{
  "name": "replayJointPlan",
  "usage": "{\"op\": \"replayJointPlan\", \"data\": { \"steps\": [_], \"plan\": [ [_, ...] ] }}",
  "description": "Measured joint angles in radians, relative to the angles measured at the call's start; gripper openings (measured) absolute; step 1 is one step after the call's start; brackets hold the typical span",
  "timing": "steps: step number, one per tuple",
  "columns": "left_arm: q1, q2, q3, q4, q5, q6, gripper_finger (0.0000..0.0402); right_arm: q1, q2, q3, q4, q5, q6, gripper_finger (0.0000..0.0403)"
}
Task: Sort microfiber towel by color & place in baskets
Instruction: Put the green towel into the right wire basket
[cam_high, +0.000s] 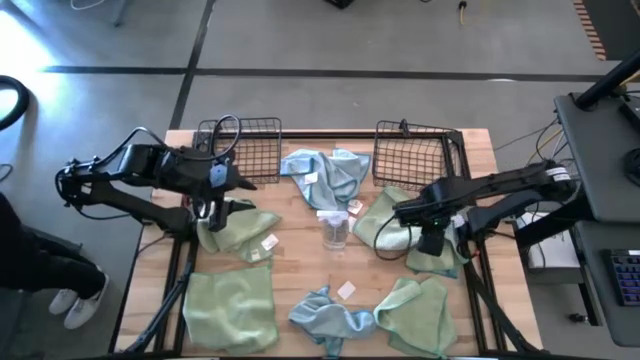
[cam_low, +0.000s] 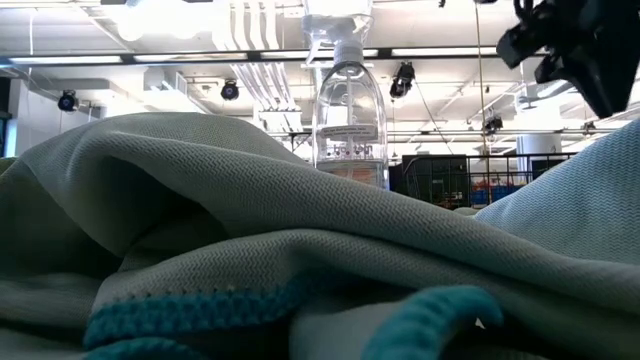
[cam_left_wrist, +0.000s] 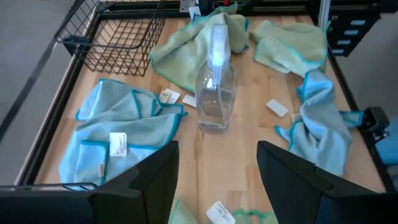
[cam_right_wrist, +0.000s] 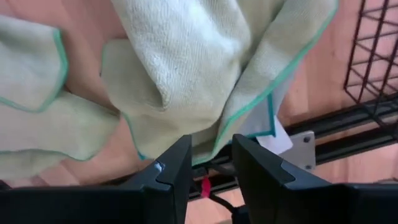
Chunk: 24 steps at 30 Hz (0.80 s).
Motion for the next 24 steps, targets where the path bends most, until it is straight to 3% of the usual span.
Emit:
{"op": "replayJointPlan", "data": {
  "steps": [7,24],
  "plan": [
    [0.000,-0.002,0.000,-0.048,0.000,0.059,0.0201,0.000,0.118,-0.023,0.134,-0.078,-0.003,0.0112],
    [0.000,-0.036,-0.001,-0.096,0.000,0.060,0.0201,0.000,0.366,-0.010,0.158,-0.072,-0.172,0.0112]
  ]
}}
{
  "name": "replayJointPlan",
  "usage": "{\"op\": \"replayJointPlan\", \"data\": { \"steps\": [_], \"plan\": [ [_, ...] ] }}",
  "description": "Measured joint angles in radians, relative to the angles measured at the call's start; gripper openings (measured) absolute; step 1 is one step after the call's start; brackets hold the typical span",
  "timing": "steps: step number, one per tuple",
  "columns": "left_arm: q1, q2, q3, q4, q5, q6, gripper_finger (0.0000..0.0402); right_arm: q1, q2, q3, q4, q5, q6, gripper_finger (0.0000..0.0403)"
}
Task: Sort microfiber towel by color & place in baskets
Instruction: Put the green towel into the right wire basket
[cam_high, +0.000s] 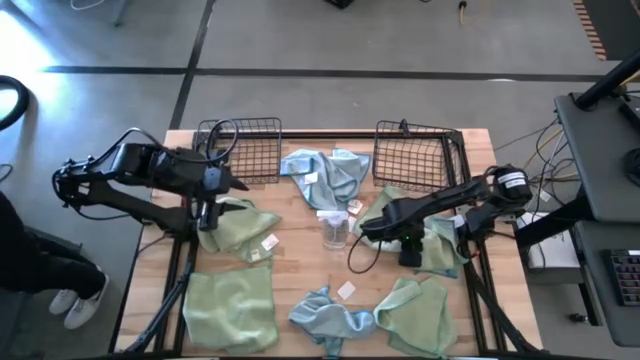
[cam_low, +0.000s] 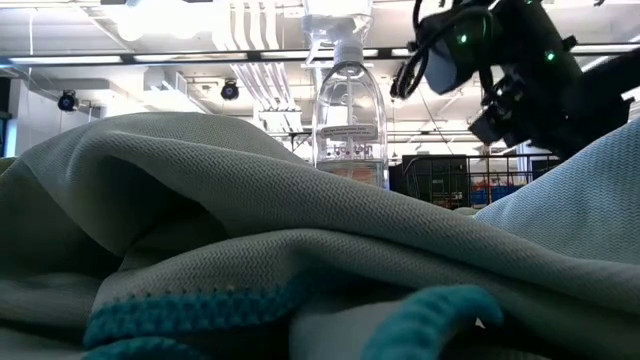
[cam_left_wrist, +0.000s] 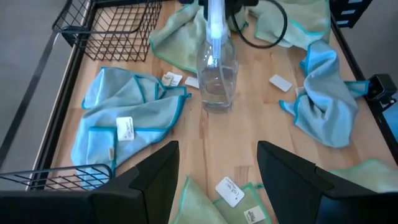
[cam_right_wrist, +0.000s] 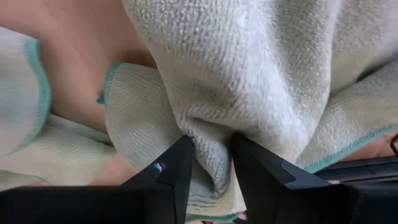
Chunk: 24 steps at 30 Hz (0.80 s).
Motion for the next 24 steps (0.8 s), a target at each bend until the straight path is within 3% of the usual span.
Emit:
{"op": "replayJointPlan", "data": {
  "steps": [11,24],
  "plan": [
    [0.000,-0.014,0.000,0.001,-0.026,0.026,0.0201,0.000,0.030,-0.006,0.020,0.031,-0.012,0.0102],
    [0.000,-0.012,0.000,0.003,-0.055,0.026,0.0201,0.000,0.026,-0.001,0.026,0.036,-0.010,0.0013]
  ]
}}
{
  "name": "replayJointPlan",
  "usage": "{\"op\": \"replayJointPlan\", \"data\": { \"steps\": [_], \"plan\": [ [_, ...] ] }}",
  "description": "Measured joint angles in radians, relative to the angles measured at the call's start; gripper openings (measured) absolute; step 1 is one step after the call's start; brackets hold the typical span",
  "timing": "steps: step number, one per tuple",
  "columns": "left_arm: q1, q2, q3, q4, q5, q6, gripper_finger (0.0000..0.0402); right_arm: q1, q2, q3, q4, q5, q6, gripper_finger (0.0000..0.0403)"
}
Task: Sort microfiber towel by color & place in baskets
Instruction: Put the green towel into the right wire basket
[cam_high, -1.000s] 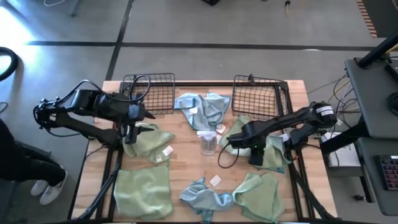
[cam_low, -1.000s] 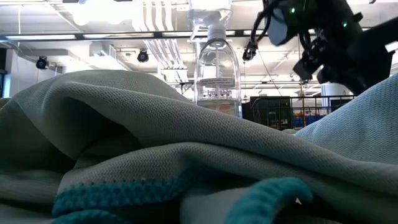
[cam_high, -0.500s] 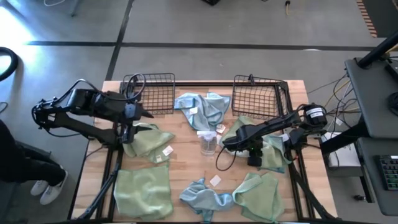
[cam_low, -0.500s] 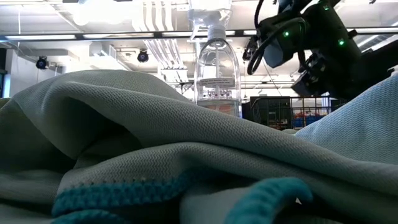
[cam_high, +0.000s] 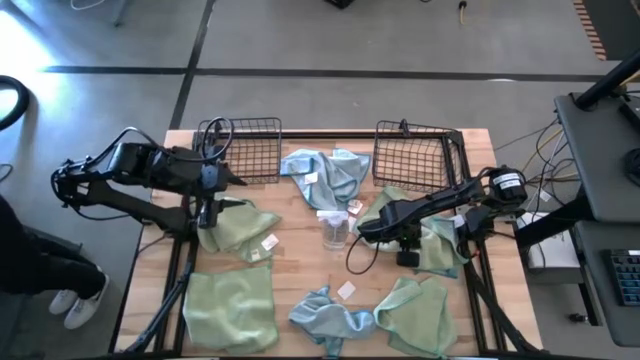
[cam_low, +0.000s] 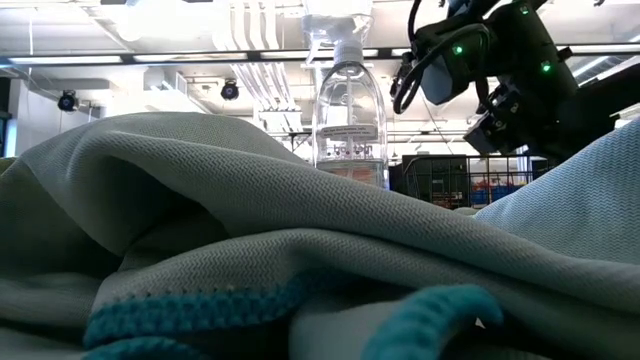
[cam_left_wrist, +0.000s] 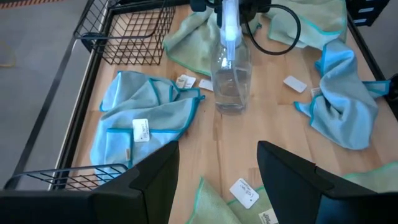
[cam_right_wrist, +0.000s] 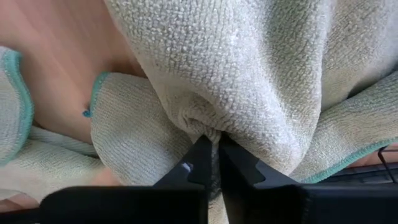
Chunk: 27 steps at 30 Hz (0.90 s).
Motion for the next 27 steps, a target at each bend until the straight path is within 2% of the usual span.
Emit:
{"op": "replayJointPlan", "data": {
  "steps": [8,19,27],
  "plan": [
    [0.000,0.000,0.000,0.000,0.000,0.000,0.0201,0.000,-0.013,0.047,-0.037,0.030,0.027,0.0009],
    [0.000,-0.002,0.000,-0.001,0.001,0.000,0.0201,-0.034,-0.117,0.255,-0.208,0.255,0.149,0.0009],
    [0.000,-0.002,0.000,-0.001,0.002,0.000,0.0201,-0.051,-0.219,0.472,-0.222,0.452,0.247,0.0009]
  ]
}}
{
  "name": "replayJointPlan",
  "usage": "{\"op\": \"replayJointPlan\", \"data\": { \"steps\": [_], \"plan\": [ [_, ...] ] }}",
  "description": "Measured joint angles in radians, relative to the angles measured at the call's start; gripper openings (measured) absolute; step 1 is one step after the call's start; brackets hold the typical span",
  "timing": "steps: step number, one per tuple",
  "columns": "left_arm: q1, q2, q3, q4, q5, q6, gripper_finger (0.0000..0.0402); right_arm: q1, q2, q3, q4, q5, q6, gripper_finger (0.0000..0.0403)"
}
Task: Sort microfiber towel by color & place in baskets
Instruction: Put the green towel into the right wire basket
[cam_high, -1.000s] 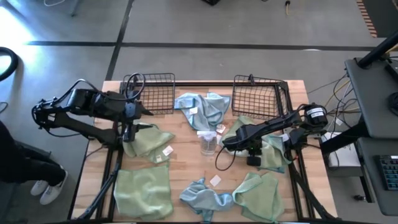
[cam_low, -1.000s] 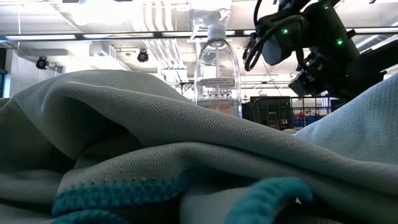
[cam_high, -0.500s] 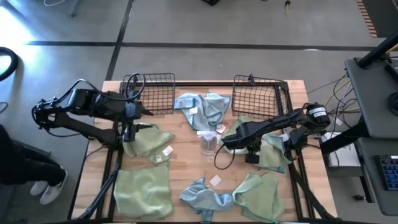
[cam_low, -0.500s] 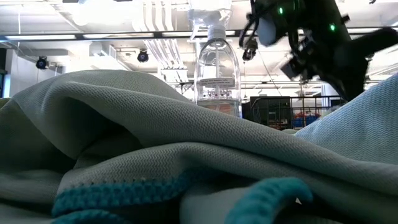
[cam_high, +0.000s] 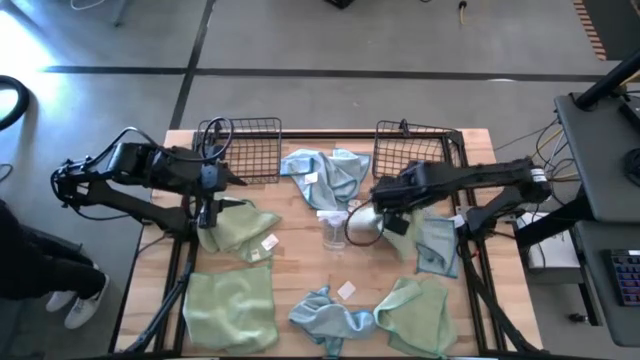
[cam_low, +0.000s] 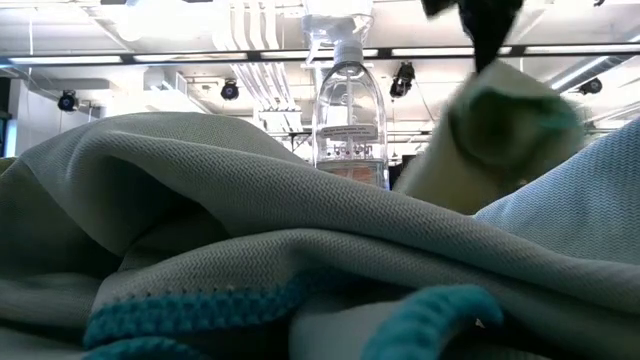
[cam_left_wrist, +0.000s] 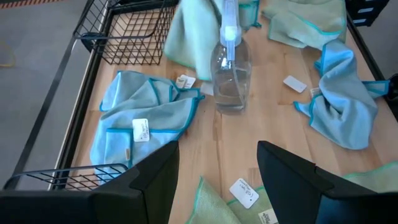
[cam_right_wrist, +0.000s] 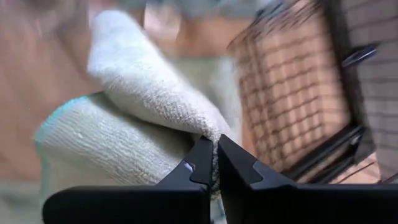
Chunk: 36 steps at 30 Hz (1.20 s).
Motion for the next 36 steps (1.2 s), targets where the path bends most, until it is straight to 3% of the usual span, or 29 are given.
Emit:
{"op": "replayJointPlan", "data": {
  "steps": [8,18,30,36],
  "plan": [
    [0.000,0.001,0.000,0.000,0.000,-0.004,0.0201,-0.001,-0.043,0.178,-0.030,0.313,0.062,0.0009],
    [0.000,0.000,0.000,0.000,0.000,-0.004,0.0201,-0.061,-0.041,0.322,-0.032,0.619,-0.026,0.0009],
    [0.000,0.000,0.000,0.000,-0.001,-0.011,0.0201,-0.317,-0.043,0.318,-0.032,0.637,-0.144,0.0009],
    [0.000,0.000,0.000,0.000,-0.002,-0.045,0.0201,-0.412,-0.044,0.279,-0.031,0.584,-0.150,0.0009]
  ]
}}
